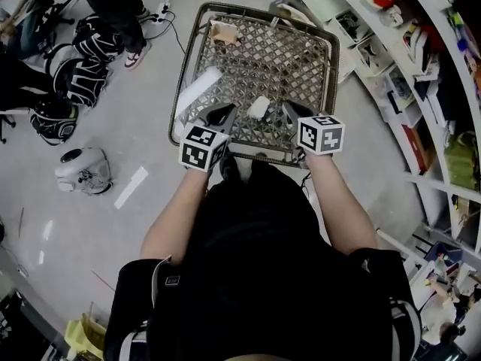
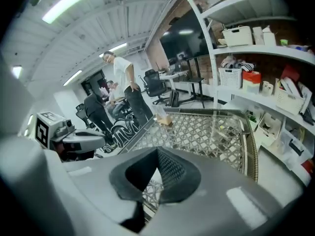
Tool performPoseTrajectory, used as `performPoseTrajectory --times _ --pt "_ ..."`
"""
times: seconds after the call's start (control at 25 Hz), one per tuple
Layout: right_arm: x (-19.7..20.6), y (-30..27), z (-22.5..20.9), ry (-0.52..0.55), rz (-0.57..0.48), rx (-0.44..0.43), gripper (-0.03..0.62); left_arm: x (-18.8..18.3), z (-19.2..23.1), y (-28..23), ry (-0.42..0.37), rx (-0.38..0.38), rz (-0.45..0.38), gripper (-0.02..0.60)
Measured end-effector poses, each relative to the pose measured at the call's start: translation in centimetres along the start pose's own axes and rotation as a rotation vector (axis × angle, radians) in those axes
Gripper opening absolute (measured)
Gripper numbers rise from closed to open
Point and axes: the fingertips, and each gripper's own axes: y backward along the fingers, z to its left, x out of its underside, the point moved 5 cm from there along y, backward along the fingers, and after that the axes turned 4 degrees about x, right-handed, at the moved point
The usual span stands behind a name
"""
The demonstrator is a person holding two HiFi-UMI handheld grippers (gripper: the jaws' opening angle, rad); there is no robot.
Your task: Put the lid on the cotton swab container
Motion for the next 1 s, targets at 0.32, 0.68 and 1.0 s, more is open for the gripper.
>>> performPoseTrajectory --times 0.32,0.68,1.0 --pt "-4.7 6.0 -1.8 -0.014 -0.236 -0.016 0.008 -4.0 -0.8 1.6 0.010 -0.051 -0.055 0.006" --pt "-8.8 12.9 -2.9 0.016 -0.434 -0.075 0.008 -10.6 -3.5 5.5 -0.065 -0.102 -0.230 0.006" --pt "-14.5 19.1 -2.0 0.118 -0.644 -0.077 0.008 -15.7 -6.1 7.4 -0.223 -0.153 -0.298 0.006"
